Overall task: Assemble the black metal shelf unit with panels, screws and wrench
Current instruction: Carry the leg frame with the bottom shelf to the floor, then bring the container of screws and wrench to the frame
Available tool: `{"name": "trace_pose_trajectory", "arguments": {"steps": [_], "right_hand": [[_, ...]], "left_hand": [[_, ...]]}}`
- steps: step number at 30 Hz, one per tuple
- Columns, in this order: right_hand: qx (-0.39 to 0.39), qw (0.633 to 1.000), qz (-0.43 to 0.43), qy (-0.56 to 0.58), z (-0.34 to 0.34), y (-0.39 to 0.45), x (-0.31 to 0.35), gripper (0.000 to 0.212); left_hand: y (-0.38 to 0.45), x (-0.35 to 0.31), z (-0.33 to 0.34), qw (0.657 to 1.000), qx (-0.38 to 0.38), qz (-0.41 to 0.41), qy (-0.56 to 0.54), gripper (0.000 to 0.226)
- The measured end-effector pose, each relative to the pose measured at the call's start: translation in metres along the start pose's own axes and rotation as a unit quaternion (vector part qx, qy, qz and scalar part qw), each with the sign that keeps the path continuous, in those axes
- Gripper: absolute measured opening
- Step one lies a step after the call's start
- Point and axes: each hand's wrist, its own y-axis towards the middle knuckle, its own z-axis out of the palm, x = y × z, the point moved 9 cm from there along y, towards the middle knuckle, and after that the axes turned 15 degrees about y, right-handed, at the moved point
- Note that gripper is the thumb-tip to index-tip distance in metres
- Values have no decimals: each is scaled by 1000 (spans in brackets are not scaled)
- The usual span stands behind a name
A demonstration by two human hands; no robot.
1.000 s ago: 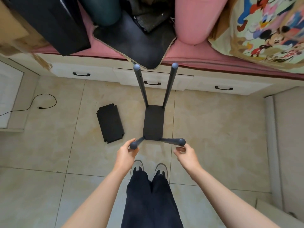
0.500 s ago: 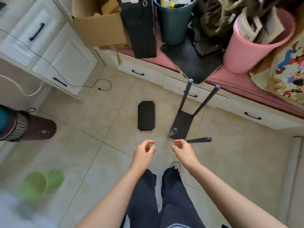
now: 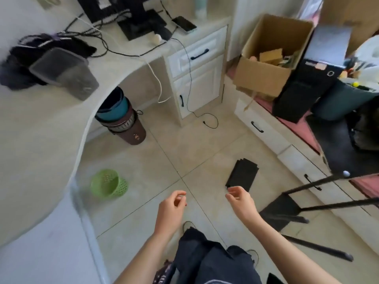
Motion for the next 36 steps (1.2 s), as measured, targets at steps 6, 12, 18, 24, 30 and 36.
{"name": "trace_pose_trajectory", "arguments": {"steps": [6,12,18,24,30,36], "right_hand": [[81,993,-55,-60,120,14,83,26],[153,978,-104,-95,217,23,163,27],[212,961,-139,-110,293,37,228,26],[266,943,-162,-119,352,64,292,21],[309,931,-159,-109,396,98,363,15],[317,944,-92,-14,432,139,417,13]], "left_hand": [[20,66,-96,990,-112,-50,-72,25],[38,108,-167,971,-193,-80,-114,29],[62,135,-228,946,-258,-116,-158,31],[105,138,-287,922,-312,-141,-180,25],[162,124,-345,899,-357,-172,-186,17],[232,107,-407,908,-353,-153,-167,16]]}}
